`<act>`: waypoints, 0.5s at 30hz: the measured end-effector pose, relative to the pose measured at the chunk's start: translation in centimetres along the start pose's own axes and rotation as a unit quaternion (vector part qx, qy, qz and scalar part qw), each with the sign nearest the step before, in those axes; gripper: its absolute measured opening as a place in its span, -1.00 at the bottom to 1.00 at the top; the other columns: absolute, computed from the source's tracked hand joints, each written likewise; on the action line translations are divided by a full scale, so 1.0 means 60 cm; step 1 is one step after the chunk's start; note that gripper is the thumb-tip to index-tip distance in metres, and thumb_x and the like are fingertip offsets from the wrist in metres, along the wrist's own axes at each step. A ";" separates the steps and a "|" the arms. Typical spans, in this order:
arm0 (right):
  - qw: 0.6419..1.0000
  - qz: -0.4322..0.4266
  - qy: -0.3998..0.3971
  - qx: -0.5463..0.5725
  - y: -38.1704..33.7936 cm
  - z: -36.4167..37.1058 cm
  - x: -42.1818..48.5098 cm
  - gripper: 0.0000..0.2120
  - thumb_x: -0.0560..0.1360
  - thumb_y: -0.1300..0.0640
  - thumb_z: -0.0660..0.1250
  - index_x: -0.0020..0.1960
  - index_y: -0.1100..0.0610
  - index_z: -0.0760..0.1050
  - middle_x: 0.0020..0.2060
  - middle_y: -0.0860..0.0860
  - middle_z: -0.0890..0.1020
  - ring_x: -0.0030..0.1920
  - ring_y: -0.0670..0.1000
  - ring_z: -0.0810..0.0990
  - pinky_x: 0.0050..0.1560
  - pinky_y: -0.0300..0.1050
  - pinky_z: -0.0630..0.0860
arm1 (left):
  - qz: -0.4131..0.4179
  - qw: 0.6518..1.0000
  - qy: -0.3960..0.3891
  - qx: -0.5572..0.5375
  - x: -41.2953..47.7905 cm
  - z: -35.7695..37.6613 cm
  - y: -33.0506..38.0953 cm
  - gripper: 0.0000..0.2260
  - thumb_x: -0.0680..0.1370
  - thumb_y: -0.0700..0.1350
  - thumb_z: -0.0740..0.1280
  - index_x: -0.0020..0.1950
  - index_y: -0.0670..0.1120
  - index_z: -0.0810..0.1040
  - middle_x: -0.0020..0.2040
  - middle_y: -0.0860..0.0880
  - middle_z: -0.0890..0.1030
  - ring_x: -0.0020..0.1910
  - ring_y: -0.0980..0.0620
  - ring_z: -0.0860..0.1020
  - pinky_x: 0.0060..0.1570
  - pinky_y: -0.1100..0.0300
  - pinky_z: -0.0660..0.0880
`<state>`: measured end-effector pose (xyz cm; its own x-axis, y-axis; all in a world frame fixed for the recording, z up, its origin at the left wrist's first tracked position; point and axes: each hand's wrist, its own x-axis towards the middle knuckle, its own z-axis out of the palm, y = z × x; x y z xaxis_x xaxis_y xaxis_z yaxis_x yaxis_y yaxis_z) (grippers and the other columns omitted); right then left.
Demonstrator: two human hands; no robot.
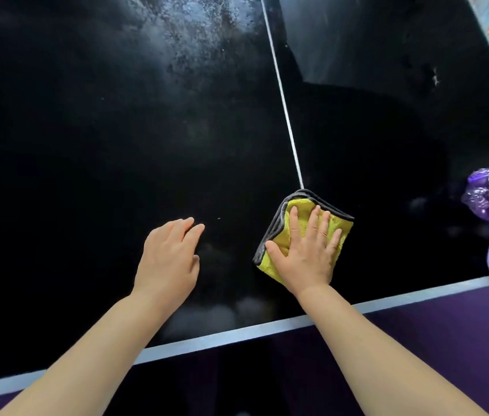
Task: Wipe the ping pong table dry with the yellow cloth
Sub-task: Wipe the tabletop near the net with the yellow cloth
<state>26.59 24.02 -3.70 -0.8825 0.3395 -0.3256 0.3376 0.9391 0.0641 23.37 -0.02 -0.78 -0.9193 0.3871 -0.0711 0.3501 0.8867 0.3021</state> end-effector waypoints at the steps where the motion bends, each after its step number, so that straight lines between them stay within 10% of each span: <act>1: 1.000 -0.006 0.001 0.002 -0.034 0.002 -0.011 -0.12 0.36 -0.44 -0.34 0.58 -0.05 -0.30 0.57 0.20 -0.24 0.55 0.24 -0.32 0.49 0.33 -0.29 | -0.007 1.000 0.000 0.000 -0.015 -0.010 -0.026 -0.49 0.26 -0.25 0.53 0.21 -0.19 0.56 0.16 -0.17 0.58 0.14 -0.19 0.54 0.11 -0.09 0.47; 15: 0.971 -0.233 0.003 -0.046 -0.550 0.010 -0.138 -0.19 0.48 -0.48 -0.18 0.58 -0.10 -0.32 0.55 0.18 -0.33 0.53 0.26 -0.38 0.46 0.37 -0.30 | -0.207 0.978 0.024 0.022 -0.305 -0.112 -0.401 -0.51 0.33 -0.24 0.49 0.25 -0.18 0.54 0.20 -0.15 0.55 0.21 -0.15 0.50 0.19 -0.10 0.41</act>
<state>22.92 -9.83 -3.68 -0.9342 -0.1231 -0.3349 -0.1290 0.9916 -0.0045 30.59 -30.11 -0.36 -0.9909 -0.0185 -0.1330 -0.0473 0.9751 0.2167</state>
